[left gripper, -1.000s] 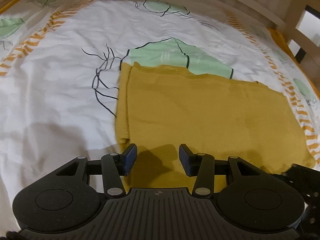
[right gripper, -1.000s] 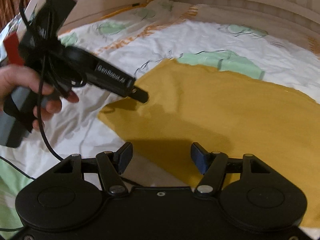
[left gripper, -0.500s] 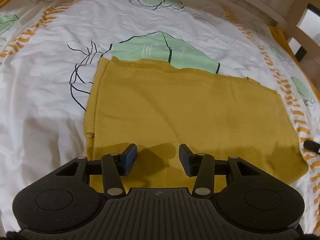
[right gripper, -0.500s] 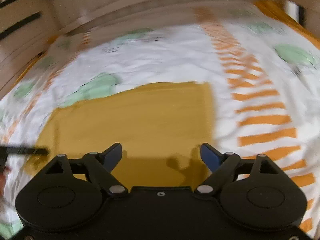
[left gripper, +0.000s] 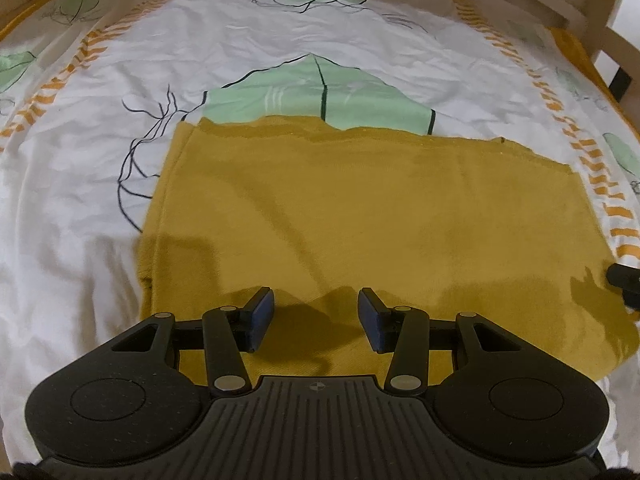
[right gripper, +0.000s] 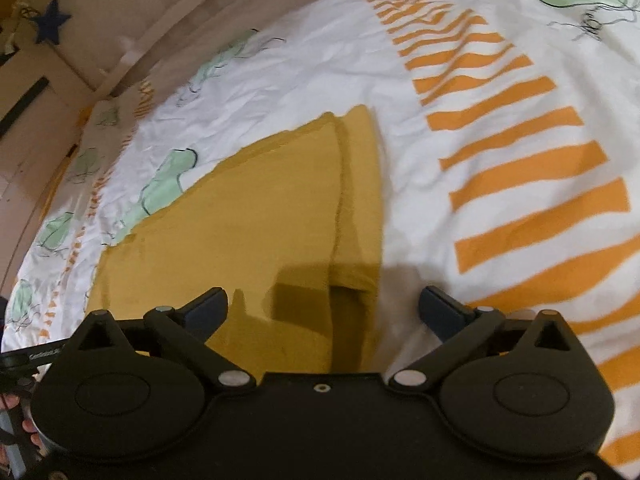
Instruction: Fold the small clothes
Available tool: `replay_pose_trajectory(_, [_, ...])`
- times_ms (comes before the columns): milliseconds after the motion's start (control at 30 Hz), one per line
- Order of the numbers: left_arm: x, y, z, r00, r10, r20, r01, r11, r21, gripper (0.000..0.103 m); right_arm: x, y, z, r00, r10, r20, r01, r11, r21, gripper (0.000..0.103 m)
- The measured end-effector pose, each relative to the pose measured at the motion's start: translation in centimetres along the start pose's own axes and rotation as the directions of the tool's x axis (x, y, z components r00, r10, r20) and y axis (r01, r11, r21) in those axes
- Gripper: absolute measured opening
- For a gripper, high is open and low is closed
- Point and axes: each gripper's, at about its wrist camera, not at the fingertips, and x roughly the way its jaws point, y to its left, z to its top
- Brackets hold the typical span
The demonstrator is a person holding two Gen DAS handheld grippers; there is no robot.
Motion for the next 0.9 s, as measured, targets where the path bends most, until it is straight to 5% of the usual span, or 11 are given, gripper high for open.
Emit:
replay_pose_trajectory(300, [1.0,-2.5,1.2,0.999,0.049,-0.021,-0.048,0.998,0.039,0.045,0.2,-2.5,0.8,0.991,0.124,0.05,-0.129,0.984,0.126,0.103])
replay_pose_trajectory(533, [1.7,-5.4,4.0,0.994,0.111,-0.001,-0.111,0.988,0.104,0.045,0.3,-3.0,1.7,0.992,0.128,0.005,-0.127,0.973,0.195,0.103])
replay_pose_trajectory(700, [2.5,-6.8,5.7,0.999,0.025,0.025,-0.027,0.994,0.106,0.045,0.6,-3.3,1.8,0.989,0.145,-0.006,-0.14,0.967,0.212,0.103])
replay_pose_trajectory(900, [4.6,-7.2,7.2,0.999,-0.054,-0.002,0.054,0.999,-0.001,0.044,0.6,-4.2,2.0,0.982,0.191,-0.013,-0.182,0.953,0.241,0.103])
